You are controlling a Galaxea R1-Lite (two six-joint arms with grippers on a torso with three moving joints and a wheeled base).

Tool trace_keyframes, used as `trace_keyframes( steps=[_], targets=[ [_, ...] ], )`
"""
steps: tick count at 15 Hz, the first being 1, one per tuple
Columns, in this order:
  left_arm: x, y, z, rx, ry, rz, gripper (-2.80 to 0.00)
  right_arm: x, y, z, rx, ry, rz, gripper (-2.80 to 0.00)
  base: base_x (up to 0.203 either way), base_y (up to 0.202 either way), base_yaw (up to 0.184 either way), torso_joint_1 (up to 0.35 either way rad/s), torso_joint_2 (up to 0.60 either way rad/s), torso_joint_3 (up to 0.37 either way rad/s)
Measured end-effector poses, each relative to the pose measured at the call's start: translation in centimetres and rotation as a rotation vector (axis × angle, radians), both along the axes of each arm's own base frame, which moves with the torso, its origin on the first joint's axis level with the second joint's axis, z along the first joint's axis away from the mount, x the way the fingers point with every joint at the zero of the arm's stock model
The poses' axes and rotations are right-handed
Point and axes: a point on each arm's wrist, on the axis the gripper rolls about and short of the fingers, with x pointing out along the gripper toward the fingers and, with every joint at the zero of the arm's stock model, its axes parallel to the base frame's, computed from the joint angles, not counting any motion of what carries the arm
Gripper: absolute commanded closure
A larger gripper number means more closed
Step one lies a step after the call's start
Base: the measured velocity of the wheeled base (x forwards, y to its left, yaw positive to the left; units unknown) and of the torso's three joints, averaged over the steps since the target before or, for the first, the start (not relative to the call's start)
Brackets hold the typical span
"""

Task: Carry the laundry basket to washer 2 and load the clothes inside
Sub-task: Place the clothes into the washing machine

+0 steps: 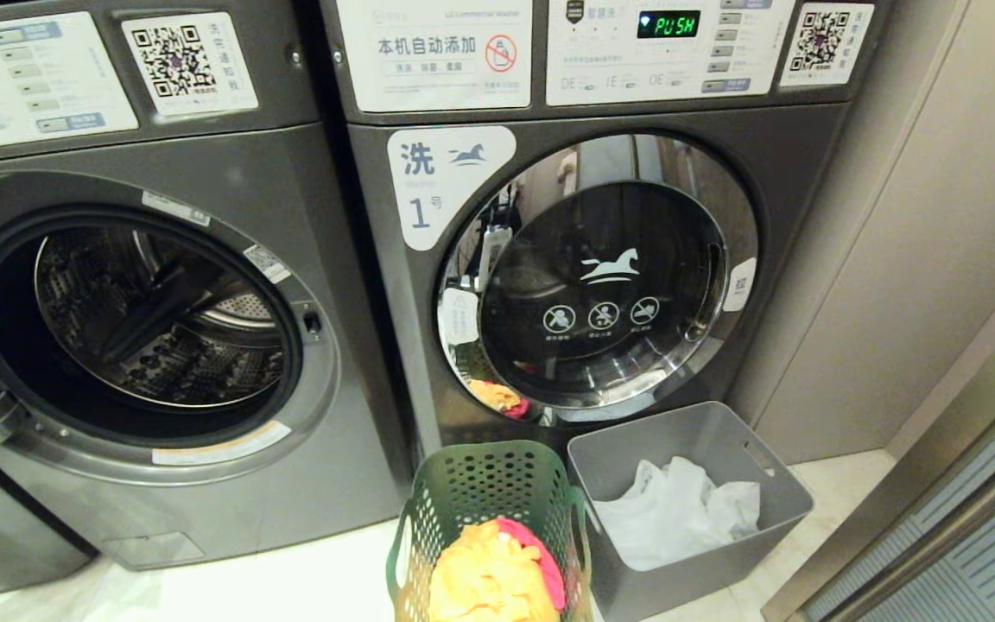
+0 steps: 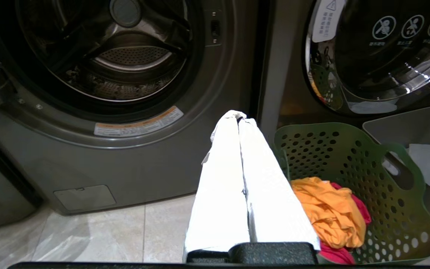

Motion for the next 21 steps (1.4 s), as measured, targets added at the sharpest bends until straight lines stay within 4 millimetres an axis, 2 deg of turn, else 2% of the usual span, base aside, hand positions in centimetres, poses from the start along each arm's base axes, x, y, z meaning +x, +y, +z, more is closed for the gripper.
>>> trace_keyframes(
  steps=[21],
  targets=[
    [0.0,0.0,0.01,-0.004,-0.001,0.0,0.0,0.0,-0.01,0.0,0.009,0.0,-0.005,0.0,0.0,0.195,-0.001,0.003,0.0,0.001]
  ],
)
